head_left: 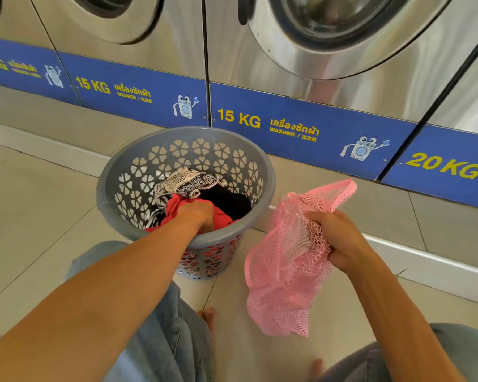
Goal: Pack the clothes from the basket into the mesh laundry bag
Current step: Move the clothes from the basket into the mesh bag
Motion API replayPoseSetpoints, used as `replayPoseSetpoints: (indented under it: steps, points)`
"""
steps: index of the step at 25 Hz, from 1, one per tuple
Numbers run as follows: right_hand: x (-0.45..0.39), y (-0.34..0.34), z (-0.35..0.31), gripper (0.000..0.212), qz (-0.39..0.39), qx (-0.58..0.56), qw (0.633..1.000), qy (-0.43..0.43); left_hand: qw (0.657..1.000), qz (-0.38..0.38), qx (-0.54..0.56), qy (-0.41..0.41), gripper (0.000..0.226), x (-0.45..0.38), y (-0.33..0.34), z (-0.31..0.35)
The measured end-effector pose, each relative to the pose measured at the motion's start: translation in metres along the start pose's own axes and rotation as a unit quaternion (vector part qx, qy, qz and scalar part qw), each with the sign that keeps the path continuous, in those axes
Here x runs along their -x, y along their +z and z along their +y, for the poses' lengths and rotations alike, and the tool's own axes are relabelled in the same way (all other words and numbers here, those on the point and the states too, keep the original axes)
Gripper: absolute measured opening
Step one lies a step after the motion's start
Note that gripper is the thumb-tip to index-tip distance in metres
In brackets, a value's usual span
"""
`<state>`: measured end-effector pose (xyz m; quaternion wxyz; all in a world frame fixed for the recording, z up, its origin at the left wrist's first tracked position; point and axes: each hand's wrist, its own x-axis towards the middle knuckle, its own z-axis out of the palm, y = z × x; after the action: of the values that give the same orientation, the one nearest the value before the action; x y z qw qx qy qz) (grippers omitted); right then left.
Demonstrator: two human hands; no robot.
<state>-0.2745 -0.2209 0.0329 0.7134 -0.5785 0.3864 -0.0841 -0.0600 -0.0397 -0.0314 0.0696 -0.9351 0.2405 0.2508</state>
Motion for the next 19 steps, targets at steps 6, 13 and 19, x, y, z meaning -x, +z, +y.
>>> replayPoseSetpoints:
  steps: [6,13,19]
  points:
    - [0.008,-0.001,0.004,0.024,0.007,0.017,1.000,-0.005,0.995,0.000,0.011,-0.096,0.069,-0.013,0.008,-0.005]
    - [0.017,-0.010,0.002,0.022,0.029,0.001,0.999,-0.014,0.968,0.100,0.219,0.064,0.023,0.009,-0.005,0.002]
    - [0.010,-0.016,0.004,0.030,0.039,-0.012,0.999,-0.012,0.797,0.247,0.549,0.046,0.011,0.051,-0.054,0.028]
